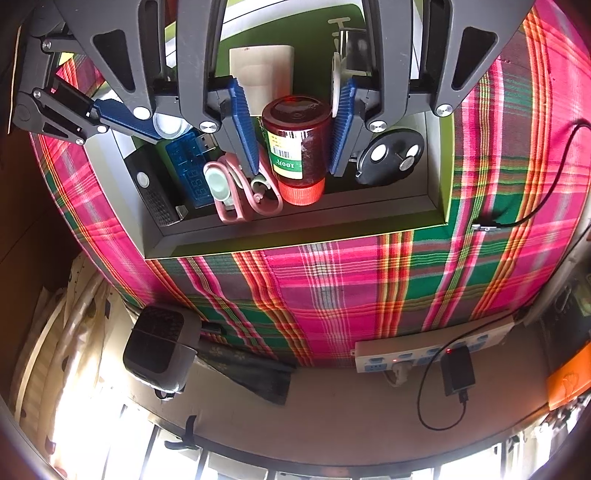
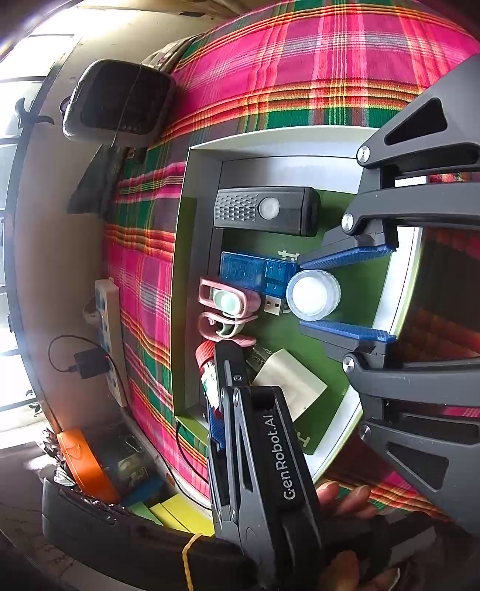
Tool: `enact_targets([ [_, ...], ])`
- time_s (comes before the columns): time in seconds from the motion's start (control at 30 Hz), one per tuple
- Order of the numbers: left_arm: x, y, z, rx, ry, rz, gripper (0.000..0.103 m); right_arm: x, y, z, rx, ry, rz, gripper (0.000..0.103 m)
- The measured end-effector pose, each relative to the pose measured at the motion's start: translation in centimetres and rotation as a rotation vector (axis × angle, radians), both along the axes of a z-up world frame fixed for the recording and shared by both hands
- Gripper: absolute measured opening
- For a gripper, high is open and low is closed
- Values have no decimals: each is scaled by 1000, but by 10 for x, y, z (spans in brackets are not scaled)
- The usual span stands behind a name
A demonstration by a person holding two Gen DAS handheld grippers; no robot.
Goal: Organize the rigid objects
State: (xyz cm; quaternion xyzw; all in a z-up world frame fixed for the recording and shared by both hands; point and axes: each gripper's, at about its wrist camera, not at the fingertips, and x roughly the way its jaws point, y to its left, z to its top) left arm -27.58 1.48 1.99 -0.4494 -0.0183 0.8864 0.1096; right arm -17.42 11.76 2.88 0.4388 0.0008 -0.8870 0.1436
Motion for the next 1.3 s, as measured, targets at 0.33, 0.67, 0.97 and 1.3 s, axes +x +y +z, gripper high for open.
enact_targets([
  [0.33, 13, 1, 9, -14, 27, 0, 42, 6, 0, 4, 1, 19, -14, 35],
  [0.67, 39, -3, 22, -27, 50, 26, 42, 18, 4, 17, -4, 56, -44, 35],
  [0.97, 70, -5, 32, -53, 79, 62, 42, 39, 2, 28, -14, 86, -55, 36],
  [1.3, 111, -12, 31, -99, 111, 119, 42, 63, 6, 33, -14, 110, -80, 36],
])
